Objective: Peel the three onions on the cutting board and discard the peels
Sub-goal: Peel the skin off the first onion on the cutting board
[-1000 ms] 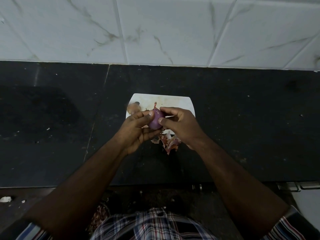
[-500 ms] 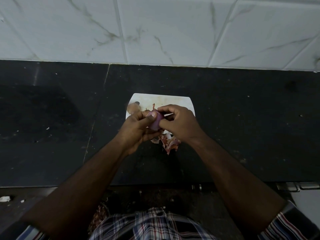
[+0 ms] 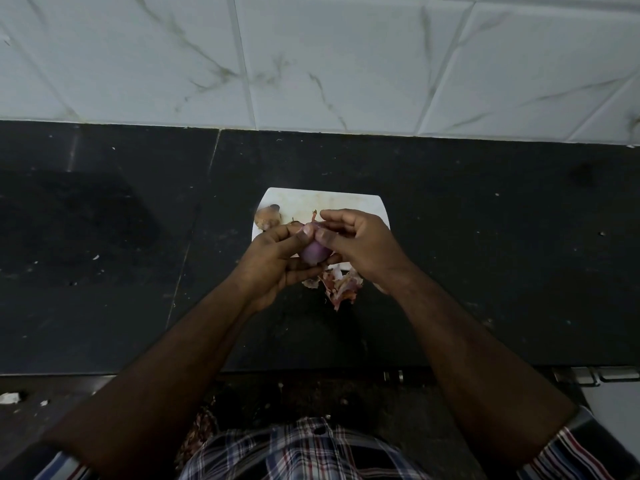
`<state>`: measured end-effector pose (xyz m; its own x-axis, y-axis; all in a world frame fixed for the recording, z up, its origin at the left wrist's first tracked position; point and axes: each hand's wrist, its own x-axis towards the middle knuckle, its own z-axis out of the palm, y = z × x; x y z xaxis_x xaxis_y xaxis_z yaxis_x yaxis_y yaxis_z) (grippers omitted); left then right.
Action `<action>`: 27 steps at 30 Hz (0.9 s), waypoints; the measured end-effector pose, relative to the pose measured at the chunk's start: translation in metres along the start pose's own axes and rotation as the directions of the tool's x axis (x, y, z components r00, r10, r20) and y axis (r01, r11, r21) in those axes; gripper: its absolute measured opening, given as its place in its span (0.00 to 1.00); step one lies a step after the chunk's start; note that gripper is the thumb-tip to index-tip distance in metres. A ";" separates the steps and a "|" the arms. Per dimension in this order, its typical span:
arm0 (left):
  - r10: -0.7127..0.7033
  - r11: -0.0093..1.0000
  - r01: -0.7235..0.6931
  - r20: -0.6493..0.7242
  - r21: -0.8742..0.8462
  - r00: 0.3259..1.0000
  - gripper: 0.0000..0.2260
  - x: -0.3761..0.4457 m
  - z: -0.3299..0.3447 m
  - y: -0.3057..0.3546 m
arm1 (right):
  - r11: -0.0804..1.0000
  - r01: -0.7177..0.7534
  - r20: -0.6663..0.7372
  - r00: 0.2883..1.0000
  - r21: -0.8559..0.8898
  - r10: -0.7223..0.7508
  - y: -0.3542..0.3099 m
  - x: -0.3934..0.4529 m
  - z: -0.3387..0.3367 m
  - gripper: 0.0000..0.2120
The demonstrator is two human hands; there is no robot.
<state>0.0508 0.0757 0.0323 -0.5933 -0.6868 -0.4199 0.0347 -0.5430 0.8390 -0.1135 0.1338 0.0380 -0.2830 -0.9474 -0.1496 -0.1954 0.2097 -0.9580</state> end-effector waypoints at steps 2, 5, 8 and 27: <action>0.005 1.000 -0.005 0.015 -0.001 1.000 0.20 0.000 -0.001 -0.001 | 1.000 -0.001 0.016 1.000 0.002 0.001 -0.001 -0.002 -0.001 0.17; 0.031 0.999 -0.030 0.035 -0.035 0.999 0.16 0.001 -0.004 -0.003 | 0.981 -0.060 0.041 0.998 0.182 0.053 -0.003 -0.004 -0.004 0.15; 0.067 0.996 -0.063 0.062 -0.061 0.996 0.16 0.002 -0.007 -0.004 | 0.947 -0.112 0.070 0.993 0.301 0.095 -0.004 -0.007 -0.006 0.15; 0.259 0.965 -0.257 -0.032 0.057 0.965 0.24 0.003 0.011 -0.003 | 0.844 -0.002 -0.245 0.957 0.536 0.158 -0.006 -0.014 0.020 0.11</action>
<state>0.0398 0.0806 0.0321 -0.5378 -0.8193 -0.1988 0.1403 -0.3194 0.9372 -0.0898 0.1409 0.0414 -0.5316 -0.8140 -0.2341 0.3391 0.0488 -0.9395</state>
